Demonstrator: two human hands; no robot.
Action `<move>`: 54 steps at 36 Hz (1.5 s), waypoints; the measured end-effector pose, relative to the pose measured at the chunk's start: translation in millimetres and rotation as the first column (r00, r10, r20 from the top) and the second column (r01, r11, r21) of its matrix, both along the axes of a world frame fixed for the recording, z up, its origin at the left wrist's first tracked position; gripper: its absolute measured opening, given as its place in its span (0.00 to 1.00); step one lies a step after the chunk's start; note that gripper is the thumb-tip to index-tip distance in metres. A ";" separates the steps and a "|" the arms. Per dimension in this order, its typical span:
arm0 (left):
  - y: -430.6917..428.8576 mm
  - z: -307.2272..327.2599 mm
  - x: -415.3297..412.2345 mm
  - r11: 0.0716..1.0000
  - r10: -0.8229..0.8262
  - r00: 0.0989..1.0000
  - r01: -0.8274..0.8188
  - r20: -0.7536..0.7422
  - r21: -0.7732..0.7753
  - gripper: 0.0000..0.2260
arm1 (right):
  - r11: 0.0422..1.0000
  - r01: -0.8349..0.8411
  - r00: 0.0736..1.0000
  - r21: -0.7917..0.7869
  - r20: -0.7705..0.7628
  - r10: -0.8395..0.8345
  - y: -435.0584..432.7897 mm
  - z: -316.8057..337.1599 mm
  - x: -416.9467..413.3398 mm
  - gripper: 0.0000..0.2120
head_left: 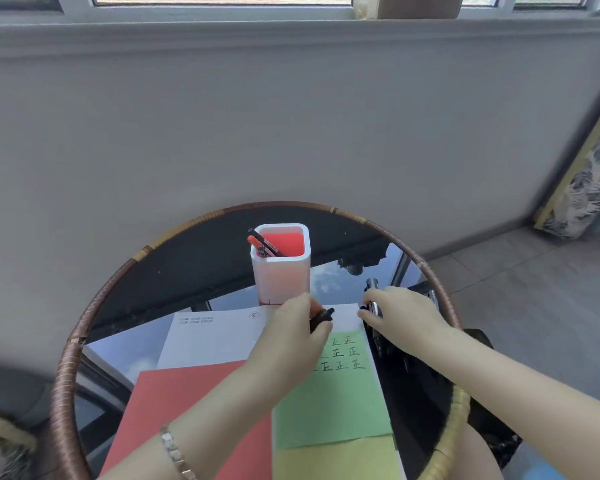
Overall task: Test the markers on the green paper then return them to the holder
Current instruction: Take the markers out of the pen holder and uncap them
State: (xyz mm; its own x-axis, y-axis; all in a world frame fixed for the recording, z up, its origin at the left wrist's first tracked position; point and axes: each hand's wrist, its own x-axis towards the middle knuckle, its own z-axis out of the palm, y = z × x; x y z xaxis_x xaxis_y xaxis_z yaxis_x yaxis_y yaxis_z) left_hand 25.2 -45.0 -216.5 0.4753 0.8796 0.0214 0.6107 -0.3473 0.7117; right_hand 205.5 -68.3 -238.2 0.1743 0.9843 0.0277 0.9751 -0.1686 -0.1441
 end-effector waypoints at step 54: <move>22.5 41.4 -35.9 0.917 -0.092 0.921 -0.069 0.378 0.393 0.11 | 0.758 0.325 0.425 0.566 -0.803 0.418 -0.4 131.0 -74.2 0.07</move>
